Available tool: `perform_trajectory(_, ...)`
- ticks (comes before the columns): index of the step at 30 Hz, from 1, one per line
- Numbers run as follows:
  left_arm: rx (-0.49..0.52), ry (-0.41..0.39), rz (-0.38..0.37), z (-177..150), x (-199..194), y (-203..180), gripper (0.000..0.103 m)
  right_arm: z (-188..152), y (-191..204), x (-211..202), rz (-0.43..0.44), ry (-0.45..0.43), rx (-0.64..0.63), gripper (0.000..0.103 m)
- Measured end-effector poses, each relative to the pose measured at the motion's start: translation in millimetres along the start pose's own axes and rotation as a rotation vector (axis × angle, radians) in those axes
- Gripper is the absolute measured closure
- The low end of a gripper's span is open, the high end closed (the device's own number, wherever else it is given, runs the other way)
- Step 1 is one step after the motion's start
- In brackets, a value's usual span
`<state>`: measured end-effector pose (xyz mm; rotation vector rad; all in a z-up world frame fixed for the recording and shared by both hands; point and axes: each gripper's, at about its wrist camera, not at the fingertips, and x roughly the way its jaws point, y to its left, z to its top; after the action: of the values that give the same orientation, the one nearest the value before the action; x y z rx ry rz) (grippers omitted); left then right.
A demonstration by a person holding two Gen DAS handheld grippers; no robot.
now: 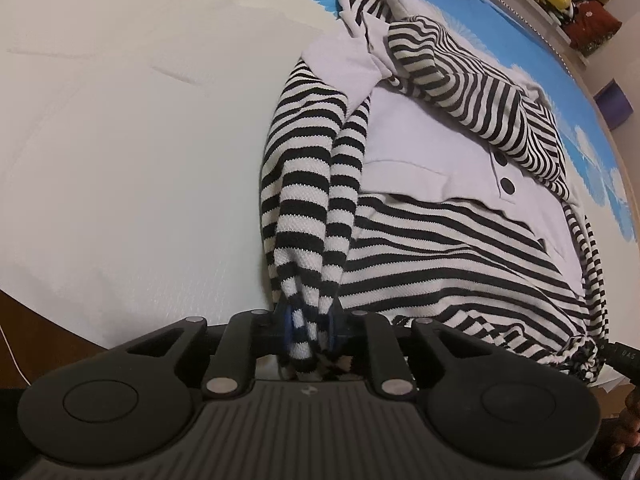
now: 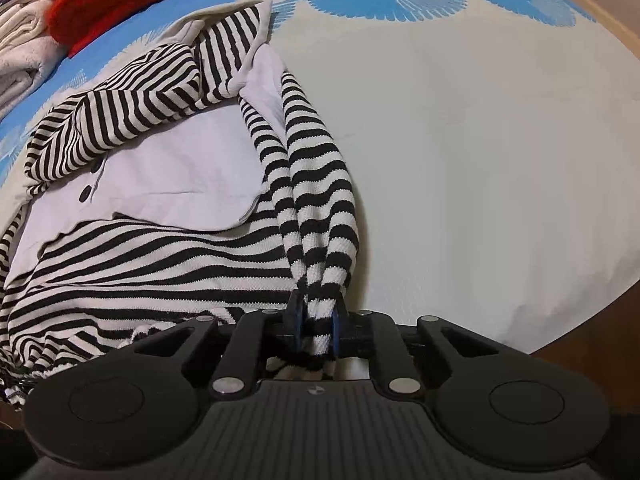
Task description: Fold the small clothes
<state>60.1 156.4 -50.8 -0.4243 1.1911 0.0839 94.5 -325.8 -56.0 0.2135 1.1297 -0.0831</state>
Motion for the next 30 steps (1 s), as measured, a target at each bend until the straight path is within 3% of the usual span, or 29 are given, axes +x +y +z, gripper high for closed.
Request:
perform_trajectory(3,0.003,-0.011,0.000,0.2,-1.4,-0.9,0.094,0.0,-0.3,-0.5,0.000,-0.005,-0.001,0.091)
perform_trajectory(13,-0.002,0.008,-0.015,0.5,1.4,-1.0,0.093,-0.7,-0.1,-1.6,0.001,-0.013,-0.008,0.092)
perform_trajectory(30,0.036,-0.044,0.008,-3.1,-5.7,-4.9,0.095,-1.9,0.2,-8.8,0.009,-0.047,-0.017,0.095)
